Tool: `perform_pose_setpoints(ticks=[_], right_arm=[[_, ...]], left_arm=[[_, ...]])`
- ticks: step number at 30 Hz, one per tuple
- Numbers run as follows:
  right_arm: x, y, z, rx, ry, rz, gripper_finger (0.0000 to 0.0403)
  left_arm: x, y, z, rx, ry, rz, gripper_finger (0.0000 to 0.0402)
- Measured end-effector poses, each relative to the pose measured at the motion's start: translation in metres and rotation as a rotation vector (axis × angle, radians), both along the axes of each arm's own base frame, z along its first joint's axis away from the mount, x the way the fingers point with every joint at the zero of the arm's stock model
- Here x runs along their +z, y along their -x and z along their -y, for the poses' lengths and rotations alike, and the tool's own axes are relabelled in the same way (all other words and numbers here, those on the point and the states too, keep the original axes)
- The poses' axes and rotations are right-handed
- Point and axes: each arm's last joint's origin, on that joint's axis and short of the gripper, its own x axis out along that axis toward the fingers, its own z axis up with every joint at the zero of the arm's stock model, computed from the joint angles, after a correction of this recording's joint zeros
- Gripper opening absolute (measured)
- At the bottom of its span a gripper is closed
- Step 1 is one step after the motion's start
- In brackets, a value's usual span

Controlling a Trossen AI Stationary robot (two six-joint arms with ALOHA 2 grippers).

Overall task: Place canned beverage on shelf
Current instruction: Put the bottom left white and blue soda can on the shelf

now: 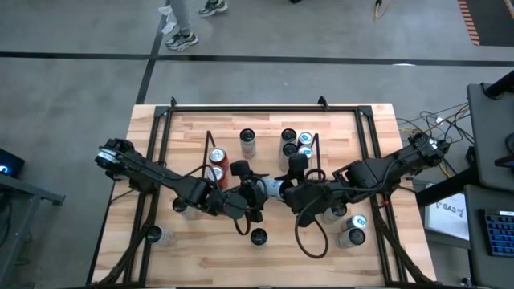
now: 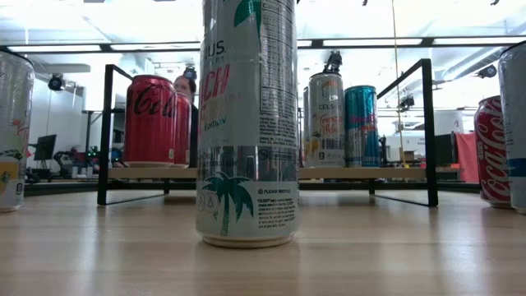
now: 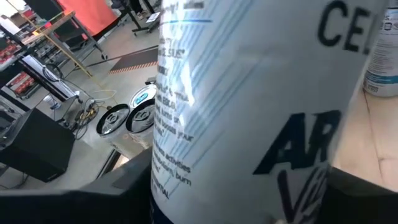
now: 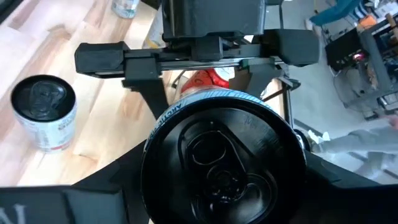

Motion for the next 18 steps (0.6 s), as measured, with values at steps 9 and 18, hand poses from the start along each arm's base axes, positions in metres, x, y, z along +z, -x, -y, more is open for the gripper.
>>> perform_pose_setpoints(ticks=[9,18], right_arm=[[0.001,-0.001,0.0,-0.026,-0.018,0.029,0.0296],[0.014,0.002,0.001,-0.048,-0.064,0.074,0.0328]], left_arm=[[0.0,0.001,0.0,0.053,-0.006,0.027,0.0229],[-0.009,0.007,0.001,0.135,-0.03,0.041,0.0229]])
